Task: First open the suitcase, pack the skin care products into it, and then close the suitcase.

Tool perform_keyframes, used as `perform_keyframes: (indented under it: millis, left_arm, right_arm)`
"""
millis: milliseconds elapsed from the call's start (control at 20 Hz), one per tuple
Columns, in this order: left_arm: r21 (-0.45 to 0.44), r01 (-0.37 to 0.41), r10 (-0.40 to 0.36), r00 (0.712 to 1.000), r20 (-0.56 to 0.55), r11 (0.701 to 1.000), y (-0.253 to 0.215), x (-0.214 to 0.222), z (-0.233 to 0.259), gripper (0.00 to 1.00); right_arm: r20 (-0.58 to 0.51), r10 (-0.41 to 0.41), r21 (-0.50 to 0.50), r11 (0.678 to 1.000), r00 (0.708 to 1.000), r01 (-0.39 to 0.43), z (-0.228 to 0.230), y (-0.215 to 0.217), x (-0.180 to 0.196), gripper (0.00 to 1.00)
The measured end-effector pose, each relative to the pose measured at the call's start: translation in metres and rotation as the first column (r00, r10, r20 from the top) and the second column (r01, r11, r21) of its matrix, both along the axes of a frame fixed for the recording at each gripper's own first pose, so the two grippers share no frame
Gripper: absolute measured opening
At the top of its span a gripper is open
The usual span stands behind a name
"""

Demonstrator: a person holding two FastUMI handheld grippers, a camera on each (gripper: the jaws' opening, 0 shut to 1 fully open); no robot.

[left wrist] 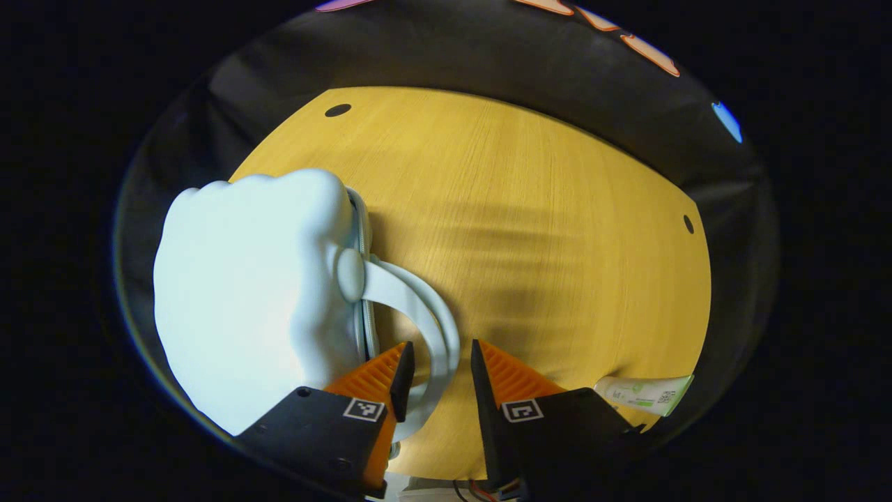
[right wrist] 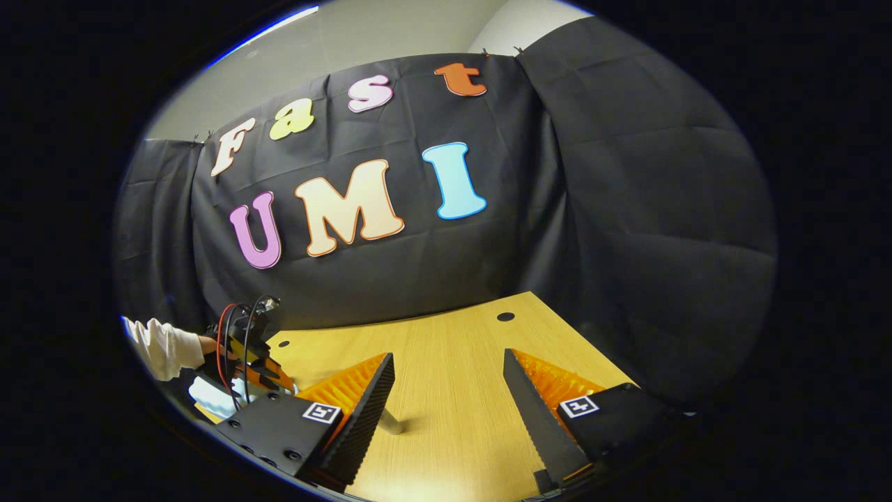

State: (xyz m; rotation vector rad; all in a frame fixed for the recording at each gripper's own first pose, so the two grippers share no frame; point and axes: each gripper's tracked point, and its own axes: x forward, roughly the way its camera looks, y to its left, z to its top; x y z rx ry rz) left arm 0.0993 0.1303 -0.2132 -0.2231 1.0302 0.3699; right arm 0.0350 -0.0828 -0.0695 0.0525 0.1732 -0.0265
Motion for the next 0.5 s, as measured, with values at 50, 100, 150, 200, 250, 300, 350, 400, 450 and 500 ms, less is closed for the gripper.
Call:
perform_keyframes:
  millis: [50,100,150,200,250,300,350,400,450,500]
  left_arm:
    - [0.005,0.000,0.000,1.000,-0.009,1.000,0.001,0.001,-0.003,0.44]
    - [0.017,0.001,0.000,1.000,-0.022,1.000,0.004,0.003,-0.006,0.38]
    - [0.034,-0.001,0.002,0.999,-0.036,0.999,0.008,0.002,-0.009,0.34]
    - [0.040,-0.001,0.003,0.999,-0.045,0.999,0.010,0.004,-0.012,0.29]
    - [0.043,-0.004,0.006,0.998,-0.056,0.999,0.011,0.003,-0.016,0.28]
    - [0.040,-0.008,0.010,0.998,-0.063,0.999,0.012,0.004,-0.020,0.25]
    - [0.035,-0.013,0.015,0.998,-0.067,0.999,0.011,0.004,-0.022,0.23]
    - [0.035,-0.017,0.019,0.997,-0.069,0.999,0.011,0.006,-0.023,0.22]
    - [0.035,-0.014,0.017,0.997,-0.075,0.999,0.012,0.006,-0.026,0.20]
    - [0.041,-0.006,0.010,0.997,-0.081,0.999,0.013,0.007,-0.028,0.20]
  right_arm:
    - [-0.001,-0.003,0.004,1.000,1.000,0.003,-0.001,-0.002,0.000,0.98]
    - [-0.006,-0.006,0.006,1.000,1.000,0.007,-0.004,-0.004,0.000,0.98]
    - [-0.012,-0.010,0.007,1.000,1.000,0.010,-0.006,-0.005,-0.001,0.97]
    - [-0.016,-0.013,0.007,1.000,1.000,0.013,-0.008,-0.008,-0.002,0.98]
    - [-0.018,-0.014,0.007,1.000,1.000,0.015,-0.008,-0.009,-0.002,0.98]
    - [-0.020,-0.016,0.004,1.000,1.000,0.016,-0.009,-0.010,-0.004,0.98]
    - [-0.022,-0.017,0.000,1.000,1.000,0.017,-0.009,-0.012,-0.004,0.98]
    - [-0.024,-0.018,-0.003,1.000,1.000,0.018,-0.011,-0.012,-0.005,0.98]
    - [-0.025,-0.018,-0.003,1.000,1.000,0.018,-0.010,-0.013,-0.004,0.98]
    - [-0.025,-0.017,-0.003,1.000,1.000,0.017,-0.011,-0.013,-0.004,0.98]
